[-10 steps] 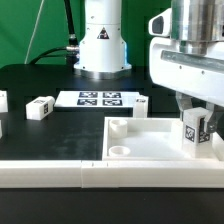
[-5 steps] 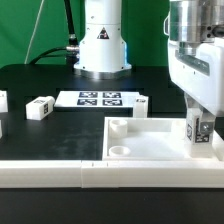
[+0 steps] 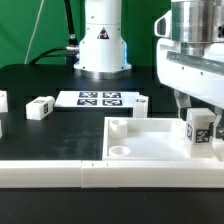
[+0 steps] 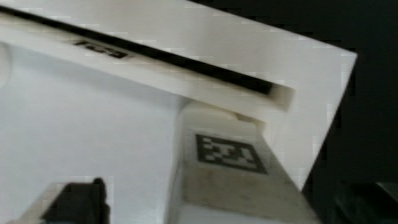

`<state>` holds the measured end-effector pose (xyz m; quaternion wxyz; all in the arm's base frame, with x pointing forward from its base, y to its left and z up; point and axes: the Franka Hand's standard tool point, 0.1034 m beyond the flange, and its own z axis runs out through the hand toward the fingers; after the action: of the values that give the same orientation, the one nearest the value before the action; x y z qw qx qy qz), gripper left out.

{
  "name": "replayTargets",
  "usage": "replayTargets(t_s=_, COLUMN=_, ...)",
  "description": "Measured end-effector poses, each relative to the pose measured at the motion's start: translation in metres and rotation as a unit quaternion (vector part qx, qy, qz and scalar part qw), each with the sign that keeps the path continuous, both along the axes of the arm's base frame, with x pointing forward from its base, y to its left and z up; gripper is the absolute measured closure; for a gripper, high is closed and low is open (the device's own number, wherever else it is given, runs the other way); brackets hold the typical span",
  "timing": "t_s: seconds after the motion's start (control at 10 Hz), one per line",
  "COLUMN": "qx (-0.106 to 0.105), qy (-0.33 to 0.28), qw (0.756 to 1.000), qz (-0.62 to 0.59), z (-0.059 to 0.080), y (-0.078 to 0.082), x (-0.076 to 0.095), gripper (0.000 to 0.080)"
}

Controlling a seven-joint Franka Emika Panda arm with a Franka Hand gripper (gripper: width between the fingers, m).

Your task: Assemble one leg

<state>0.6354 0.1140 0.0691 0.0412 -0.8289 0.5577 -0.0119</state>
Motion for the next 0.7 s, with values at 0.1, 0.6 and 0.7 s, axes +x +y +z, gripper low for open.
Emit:
replayTargets(t_s=0.1, qx=-0.003, qy=-0.002, qw=0.999, qz=0.04, z=-0.0006, y=0.0016, x=-0.0005, gripper=0.0156)
replayTargets(t_s=0.6, qx=-0.036, qy=-0.016, qw=0.942, qz=0.332, z=-0.0002, y=-0.0022, x=0.0016, gripper=0.0151)
replayTargets(t_s=0.7, qx=-0.04, qy=-0.017, qw=0.928, qz=0.371, z=-0.0003, y=0.0005, x=0.001, gripper=0.0151)
